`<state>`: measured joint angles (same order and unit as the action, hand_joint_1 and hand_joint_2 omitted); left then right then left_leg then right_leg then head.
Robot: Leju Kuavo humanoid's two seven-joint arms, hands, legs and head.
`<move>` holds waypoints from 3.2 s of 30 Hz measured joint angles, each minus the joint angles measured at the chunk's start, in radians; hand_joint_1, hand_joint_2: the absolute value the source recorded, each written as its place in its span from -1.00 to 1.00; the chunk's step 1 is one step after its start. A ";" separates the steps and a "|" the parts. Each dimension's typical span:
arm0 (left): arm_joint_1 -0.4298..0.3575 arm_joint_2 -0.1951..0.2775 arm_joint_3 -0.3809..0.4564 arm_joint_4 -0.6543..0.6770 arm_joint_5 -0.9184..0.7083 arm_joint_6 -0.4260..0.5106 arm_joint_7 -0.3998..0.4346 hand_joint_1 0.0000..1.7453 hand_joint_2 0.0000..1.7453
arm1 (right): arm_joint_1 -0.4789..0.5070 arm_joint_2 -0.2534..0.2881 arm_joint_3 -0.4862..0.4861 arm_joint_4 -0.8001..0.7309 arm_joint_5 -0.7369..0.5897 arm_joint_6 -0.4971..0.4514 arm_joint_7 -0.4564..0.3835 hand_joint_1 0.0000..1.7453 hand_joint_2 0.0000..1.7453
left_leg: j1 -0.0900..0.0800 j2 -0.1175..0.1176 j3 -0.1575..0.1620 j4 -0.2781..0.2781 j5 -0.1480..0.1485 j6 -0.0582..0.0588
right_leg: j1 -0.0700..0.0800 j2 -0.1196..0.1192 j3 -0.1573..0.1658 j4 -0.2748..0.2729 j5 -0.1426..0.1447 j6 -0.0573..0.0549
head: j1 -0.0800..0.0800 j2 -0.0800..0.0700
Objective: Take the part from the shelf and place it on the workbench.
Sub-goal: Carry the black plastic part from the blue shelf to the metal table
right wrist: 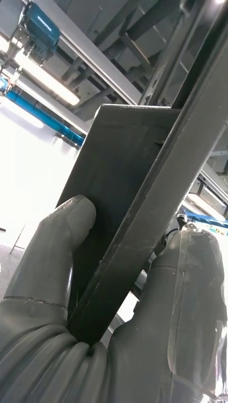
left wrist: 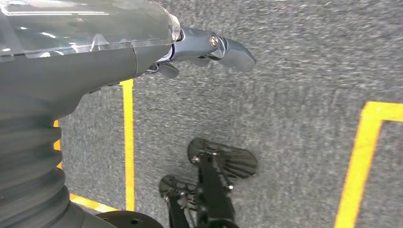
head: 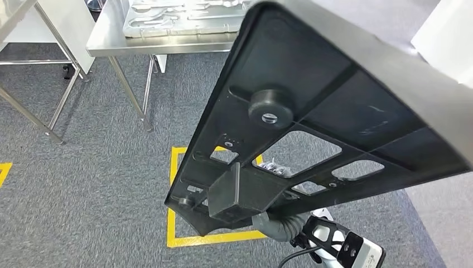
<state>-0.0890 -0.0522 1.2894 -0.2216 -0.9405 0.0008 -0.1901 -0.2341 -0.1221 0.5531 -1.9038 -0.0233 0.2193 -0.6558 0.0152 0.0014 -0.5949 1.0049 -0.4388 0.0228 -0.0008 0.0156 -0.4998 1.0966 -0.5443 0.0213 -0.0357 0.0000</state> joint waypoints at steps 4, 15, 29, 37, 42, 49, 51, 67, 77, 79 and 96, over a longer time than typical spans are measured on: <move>0.000 0.000 0.000 0.000 0.002 0.000 0.000 -1.00 1.00 | 0.001 -0.001 0.000 0.000 0.000 0.001 0.000 1.00 1.00 | 0.003 0.000 0.044 -0.010 -0.033 0.003 | -0.014 -0.007 -0.166 0.185 -0.085 0.023 | 0.000 0.000; -0.006 -0.001 0.001 0.000 0.002 0.000 -0.001 -1.00 1.00 | 0.001 -0.002 0.001 0.002 0.001 0.002 0.000 1.00 1.00 | 0.009 0.008 0.113 0.058 -0.105 -0.052 | -0.014 -0.020 -0.115 -0.085 0.115 -0.032 | 0.002 0.000; 0.001 0.002 0.003 0.000 0.003 0.000 -0.008 -1.00 1.00 | 0.004 -0.003 0.001 0.004 0.001 0.004 0.000 1.00 1.00 | -0.015 -0.003 -0.007 0.006 0.002 0.007 | 0.011 -0.001 -0.008 -0.067 0.022 -0.021 | 0.001 0.000; -0.001 -0.002 0.003 0.000 0.006 0.000 -0.011 -1.00 1.00 | 0.009 -0.008 0.001 0.004 0.001 0.007 0.000 1.00 1.00 | -0.006 -0.004 0.053 -0.004 -0.038 0.009 | -0.015 -0.011 -0.173 0.106 0.006 0.017 | 0.002 0.000; -0.003 -0.003 0.003 0.000 0.007 -0.001 -0.017 -1.00 1.00 | 0.012 -0.007 0.000 0.004 0.007 0.014 0.000 1.00 1.00 | -0.005 -0.005 0.086 -0.001 -0.067 -0.021 | -0.006 -0.017 -0.111 -0.080 0.090 -0.015 | 0.002 0.000; -0.002 -0.005 0.004 0.000 0.008 -0.001 -0.018 -1.00 1.00 | 0.032 -0.004 -0.001 -0.002 0.036 0.014 0.000 1.00 1.00 | 0.000 -0.004 -0.061 0.270 -0.176 -0.045 | -0.003 -0.020 -0.074 -0.087 0.080 -0.051 | 0.002 0.000; 0.001 -0.005 0.004 0.000 0.013 0.002 -0.019 -1.00 1.00 | 0.037 -0.004 -0.001 0.000 0.058 0.006 0.000 1.00 1.00 | -0.001 -0.003 -0.088 0.273 -0.148 -0.042 | 0.000 -0.022 -0.061 -0.087 0.069 -0.052 | 0.002 0.000; 0.004 -0.012 0.016 0.000 0.026 0.006 -0.020 -1.00 1.00 | 0.023 -0.010 -0.002 0.009 0.016 0.019 0.000 1.00 1.00 | -0.004 -0.008 0.048 0.003 -0.040 0.008 | -0.010 -0.020 -0.190 0.136 0.009 0.006 | 0.002 0.000; -0.001 -0.018 0.024 0.000 0.029 0.008 -0.023 -1.00 1.00 | 0.019 -0.014 -0.003 0.006 0.008 0.031 0.000 1.00 1.00 | -0.002 -0.007 0.036 0.102 -0.130 -0.041 | -0.010 -0.014 -0.082 -0.093 0.092 -0.040 | 0.001 0.000; 0.001 -0.019 0.024 0.000 0.029 0.007 -0.023 -1.00 1.00 | 0.018 -0.014 -0.003 0.006 0.005 0.033 0.000 1.00 1.00 | -0.002 -0.007 -0.048 0.244 -0.176 -0.046 | -0.008 -0.016 -0.071 -0.093 0.081 -0.045 | 0.001 0.000; 0.011 -0.012 0.024 0.000 0.025 -0.009 -0.034 -1.00 1.00 | -0.004 -0.011 -0.002 0.014 0.005 -0.002 0.000 1.00 1.00 | -0.005 -0.009 0.042 -0.005 -0.030 0.015 | -0.012 -0.014 -0.200 0.193 -0.044 0.012 | 0.001 0.000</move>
<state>-0.0780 -0.0645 1.3134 -0.2216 -0.9160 -0.0086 -0.2242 -0.2380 -0.1329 0.5514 -1.8895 -0.0180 0.2175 -0.6558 0.0103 -0.0076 -0.5527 1.0004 -0.4691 0.0378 -0.0130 0.0019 -0.6996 1.2891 -0.5888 0.0331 -0.0343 0.0000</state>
